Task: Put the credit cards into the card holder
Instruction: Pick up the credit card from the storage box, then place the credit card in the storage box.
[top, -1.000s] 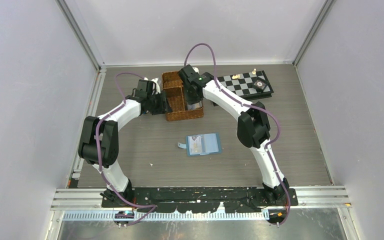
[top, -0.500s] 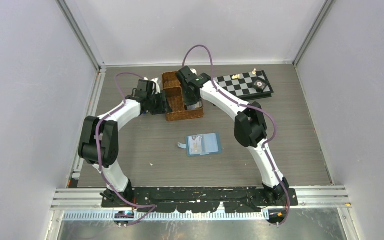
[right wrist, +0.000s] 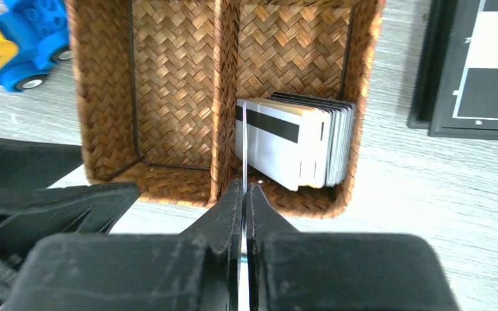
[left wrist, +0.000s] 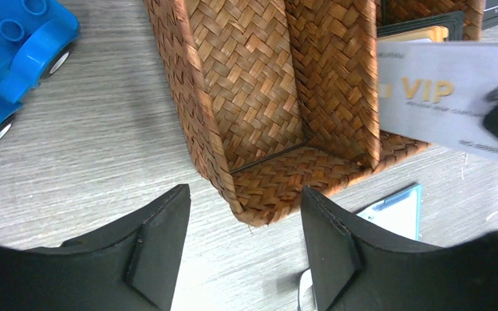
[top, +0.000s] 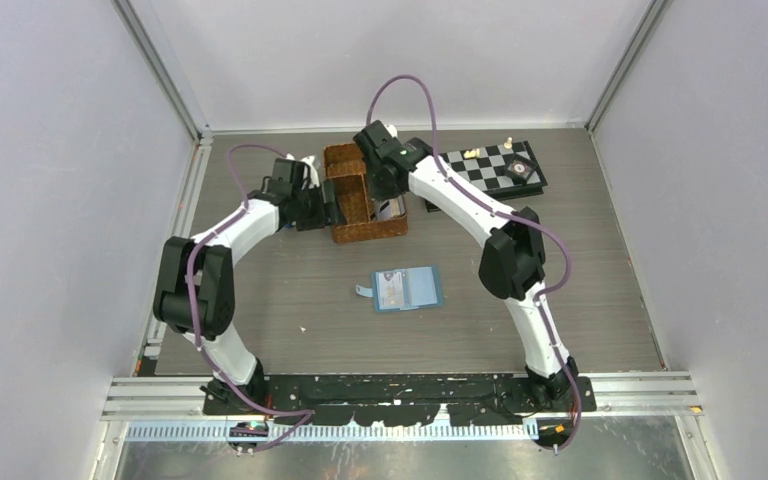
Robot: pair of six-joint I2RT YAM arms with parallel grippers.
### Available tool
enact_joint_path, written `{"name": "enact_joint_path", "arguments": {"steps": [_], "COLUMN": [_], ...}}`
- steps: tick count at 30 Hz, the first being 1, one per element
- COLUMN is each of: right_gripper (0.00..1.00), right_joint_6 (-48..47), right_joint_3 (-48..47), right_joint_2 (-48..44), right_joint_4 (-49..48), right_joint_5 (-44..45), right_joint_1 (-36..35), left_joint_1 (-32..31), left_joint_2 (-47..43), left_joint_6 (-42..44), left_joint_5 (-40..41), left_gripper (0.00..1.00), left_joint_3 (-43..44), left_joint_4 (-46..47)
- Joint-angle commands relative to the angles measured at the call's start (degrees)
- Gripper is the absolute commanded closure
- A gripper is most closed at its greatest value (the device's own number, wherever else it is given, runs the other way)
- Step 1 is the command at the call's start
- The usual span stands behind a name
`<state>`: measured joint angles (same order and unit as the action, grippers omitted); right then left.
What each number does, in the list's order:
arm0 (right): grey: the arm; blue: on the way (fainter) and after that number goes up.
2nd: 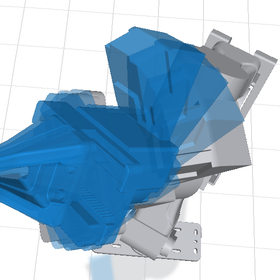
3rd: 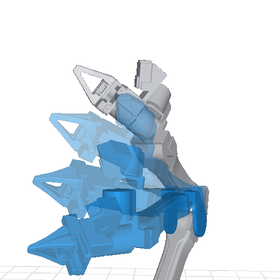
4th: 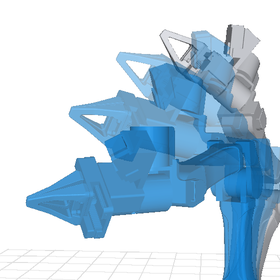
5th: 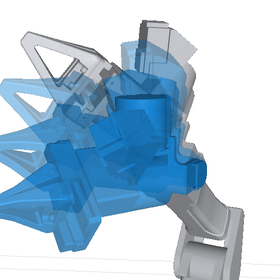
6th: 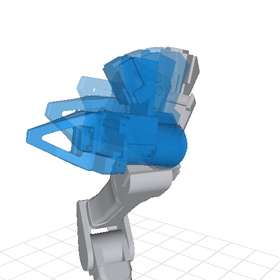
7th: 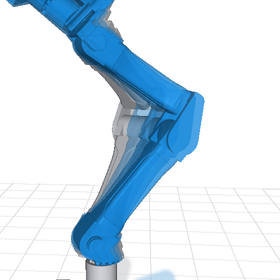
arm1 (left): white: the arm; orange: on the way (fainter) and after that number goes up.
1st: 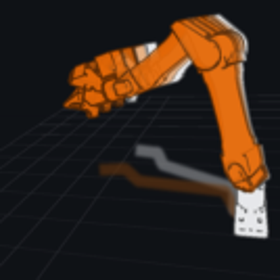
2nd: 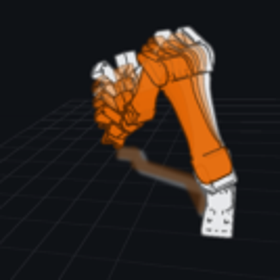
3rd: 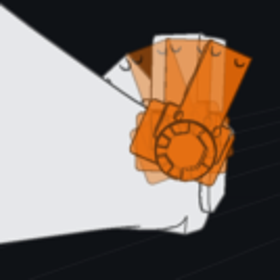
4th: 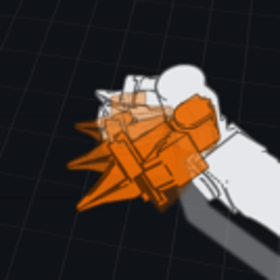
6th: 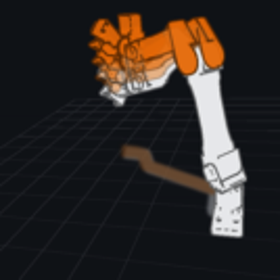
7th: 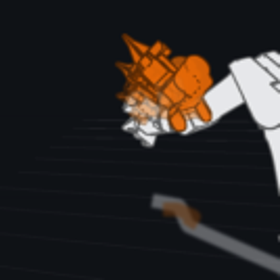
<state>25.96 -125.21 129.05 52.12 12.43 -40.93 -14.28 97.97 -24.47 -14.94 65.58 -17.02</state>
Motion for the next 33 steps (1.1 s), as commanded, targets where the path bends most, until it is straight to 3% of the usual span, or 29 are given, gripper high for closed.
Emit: {"name": "enact_joint_path", "arguments": {"steps": [1, 10, 18, 24, 30, 33], "right_gripper": [0.99, 1.00, 1.00, 1.00, 1.00, 1.00], "right_joint_6": [-1.9, -4.5, -10.5, -19.5, -25.5, -28.7], "right_joint_3": [-2.1, -1.8, 7.7, 20.9, 29.5, 31.9], "right_joint_2": [-7.6, -11.9, -22.3, -34.1, -41.9, -43.7], "right_joint_4": [0.9, 2.6, 3.9, 3.6, 6.4, 7.7], "right_joint_5": [1.9, -3.1, -23.8, -44.1, -57.0, -62.9], "right_joint_1": [-0.1, 0.6, 3.8, 4.9, 4.9, 4.9], "left_joint_1": [-0.1, -0.2, -0.1, -0.6, -2.3, -7.6], "left_joint_2": [-5.4, -11.8, -17.6, -21.1, -25.4, -24.4], "left_joint_6": [1.4, 1.7, 4.6, 12.1, 14.2, 13.9], "left_joint_5": [0.3, -1.0, -10.4, -23.7, -37.4, -46.7], "left_gripper": [0.33, 0.30, 0.30, 0.30, 0.29, 0.29], "left_joint_3": [1.3, 4.4, 11.5, 14.2, 8.0, 6.1], "left_joint_4": [-1.8, -7.1, -18.7, -26.9, -20.4, -17.0]}}
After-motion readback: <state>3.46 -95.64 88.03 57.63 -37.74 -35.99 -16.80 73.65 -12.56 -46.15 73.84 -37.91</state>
